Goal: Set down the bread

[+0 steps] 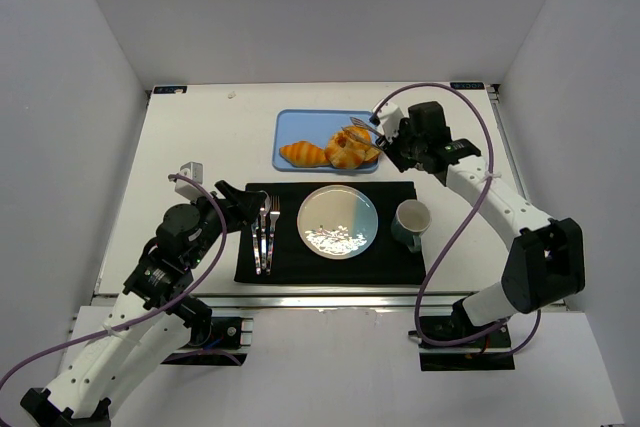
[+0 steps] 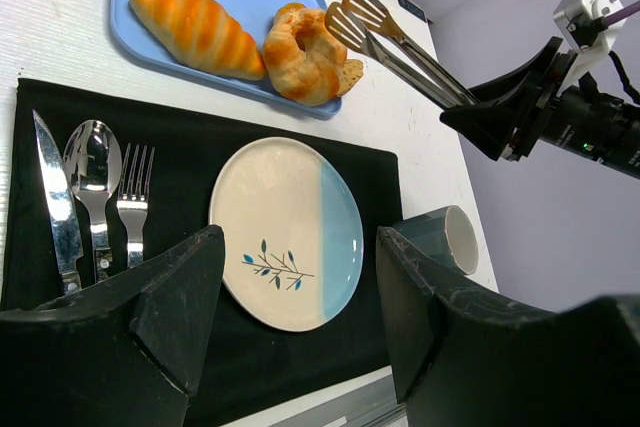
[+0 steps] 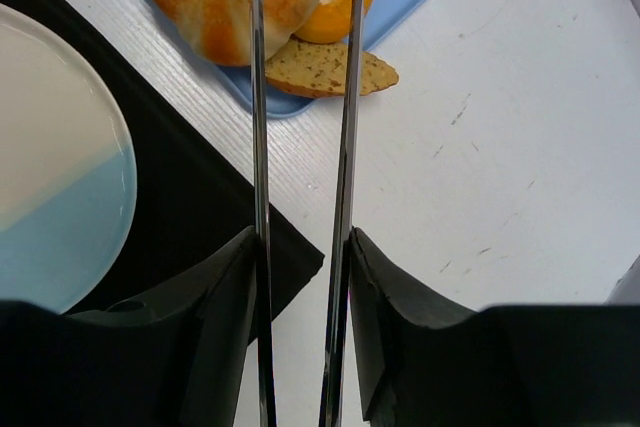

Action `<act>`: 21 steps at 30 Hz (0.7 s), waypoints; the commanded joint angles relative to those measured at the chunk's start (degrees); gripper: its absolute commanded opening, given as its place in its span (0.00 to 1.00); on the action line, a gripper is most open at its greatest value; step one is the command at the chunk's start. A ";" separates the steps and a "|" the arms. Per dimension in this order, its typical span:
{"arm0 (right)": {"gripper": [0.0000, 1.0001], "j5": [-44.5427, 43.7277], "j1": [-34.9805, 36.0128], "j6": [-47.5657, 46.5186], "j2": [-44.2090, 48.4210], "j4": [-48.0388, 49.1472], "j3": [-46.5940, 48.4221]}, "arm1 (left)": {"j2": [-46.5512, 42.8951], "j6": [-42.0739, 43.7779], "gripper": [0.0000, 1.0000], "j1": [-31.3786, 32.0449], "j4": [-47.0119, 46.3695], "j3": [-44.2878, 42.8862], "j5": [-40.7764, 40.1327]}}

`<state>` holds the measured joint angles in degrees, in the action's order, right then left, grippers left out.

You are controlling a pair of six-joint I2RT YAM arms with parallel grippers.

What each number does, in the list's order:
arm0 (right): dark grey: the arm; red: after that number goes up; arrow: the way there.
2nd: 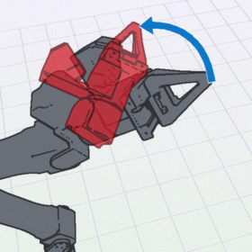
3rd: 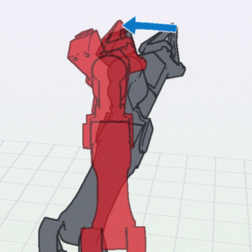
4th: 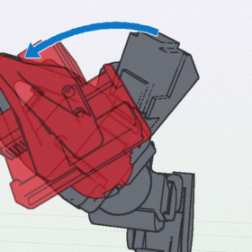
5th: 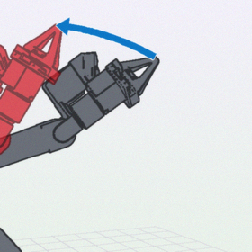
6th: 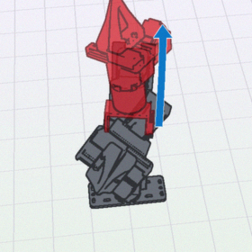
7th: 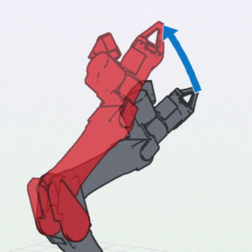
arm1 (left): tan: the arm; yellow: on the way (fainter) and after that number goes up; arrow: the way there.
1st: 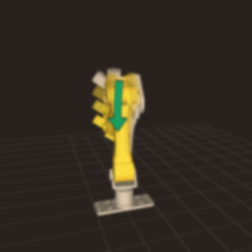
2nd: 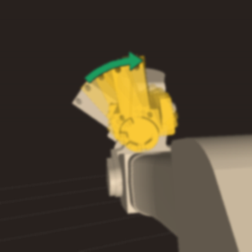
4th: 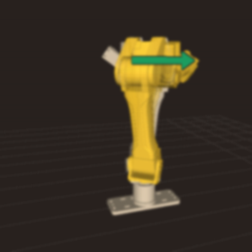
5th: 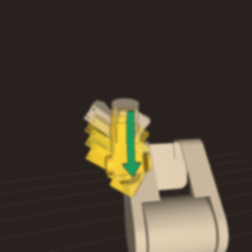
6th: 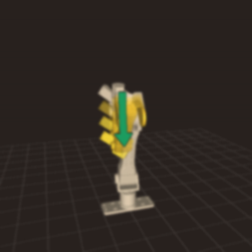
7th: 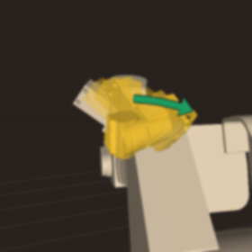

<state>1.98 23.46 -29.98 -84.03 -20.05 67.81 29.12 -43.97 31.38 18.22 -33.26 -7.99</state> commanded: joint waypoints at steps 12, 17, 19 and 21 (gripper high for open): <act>0.50 2.15 -1.31 5.45 -3.95 -1.48 5.49 | -0.21 0.20 0.71 0.00 0.85 -0.85 -0.80; 0.48 3.29 -2.28 6.77 -5.62 -2.97 7.07 | -0.21 0.11 0.71 0.00 0.85 -0.76 -0.80; 0.40 4.08 -2.63 7.39 -6.58 -4.02 8.03 | -0.21 0.11 0.71 -0.09 0.85 -0.85 -0.71; 0.33 5.14 -2.81 7.48 -7.11 -4.47 8.56 | -0.12 0.28 0.71 0.00 0.85 -0.85 -0.80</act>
<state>5.21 21.26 -24.05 -90.76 -23.90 73.14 29.12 -43.97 31.38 18.96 -33.26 -8.19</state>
